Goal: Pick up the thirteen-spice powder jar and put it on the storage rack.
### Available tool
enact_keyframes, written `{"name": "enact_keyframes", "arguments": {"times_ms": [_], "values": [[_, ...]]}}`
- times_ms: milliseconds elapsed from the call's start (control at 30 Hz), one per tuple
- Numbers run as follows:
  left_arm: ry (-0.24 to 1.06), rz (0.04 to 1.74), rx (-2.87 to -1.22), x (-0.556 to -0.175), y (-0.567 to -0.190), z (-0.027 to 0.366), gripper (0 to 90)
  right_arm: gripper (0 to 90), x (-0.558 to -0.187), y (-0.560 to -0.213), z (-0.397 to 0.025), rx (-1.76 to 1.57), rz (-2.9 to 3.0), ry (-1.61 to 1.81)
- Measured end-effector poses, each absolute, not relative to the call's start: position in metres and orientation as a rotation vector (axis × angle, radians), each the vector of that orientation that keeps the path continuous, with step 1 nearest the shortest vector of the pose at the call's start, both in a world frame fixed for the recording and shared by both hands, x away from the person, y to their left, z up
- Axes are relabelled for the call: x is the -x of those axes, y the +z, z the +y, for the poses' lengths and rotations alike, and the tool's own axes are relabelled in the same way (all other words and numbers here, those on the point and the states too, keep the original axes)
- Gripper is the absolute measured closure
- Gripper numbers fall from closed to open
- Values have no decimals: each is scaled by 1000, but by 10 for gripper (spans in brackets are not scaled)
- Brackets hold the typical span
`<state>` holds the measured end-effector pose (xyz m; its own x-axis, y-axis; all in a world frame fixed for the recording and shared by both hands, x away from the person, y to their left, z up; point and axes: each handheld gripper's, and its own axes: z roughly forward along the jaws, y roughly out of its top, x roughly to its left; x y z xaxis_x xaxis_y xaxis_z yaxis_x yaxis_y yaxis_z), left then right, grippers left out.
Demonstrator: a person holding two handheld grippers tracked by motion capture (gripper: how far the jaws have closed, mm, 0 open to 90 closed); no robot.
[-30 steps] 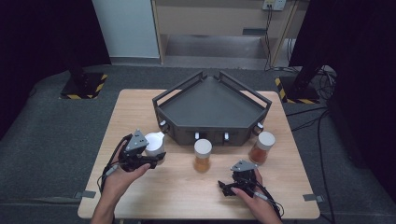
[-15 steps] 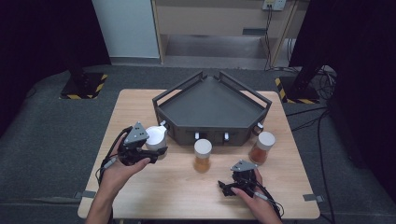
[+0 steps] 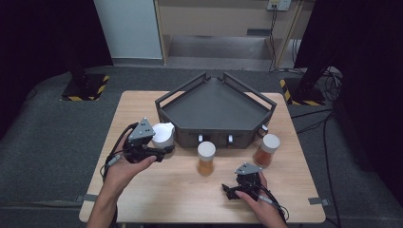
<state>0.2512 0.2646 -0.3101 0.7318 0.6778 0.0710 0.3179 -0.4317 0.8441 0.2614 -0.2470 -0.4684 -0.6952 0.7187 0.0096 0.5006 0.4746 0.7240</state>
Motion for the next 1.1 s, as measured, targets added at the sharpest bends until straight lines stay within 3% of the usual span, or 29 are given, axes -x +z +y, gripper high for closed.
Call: {"name": "enact_keyframes", "arguments": {"times_ms": [1100], "values": [[452, 636, -2049, -293, -279, 245, 293, 4, -261, -468, -247, -1036, 2430, 1047]]}}
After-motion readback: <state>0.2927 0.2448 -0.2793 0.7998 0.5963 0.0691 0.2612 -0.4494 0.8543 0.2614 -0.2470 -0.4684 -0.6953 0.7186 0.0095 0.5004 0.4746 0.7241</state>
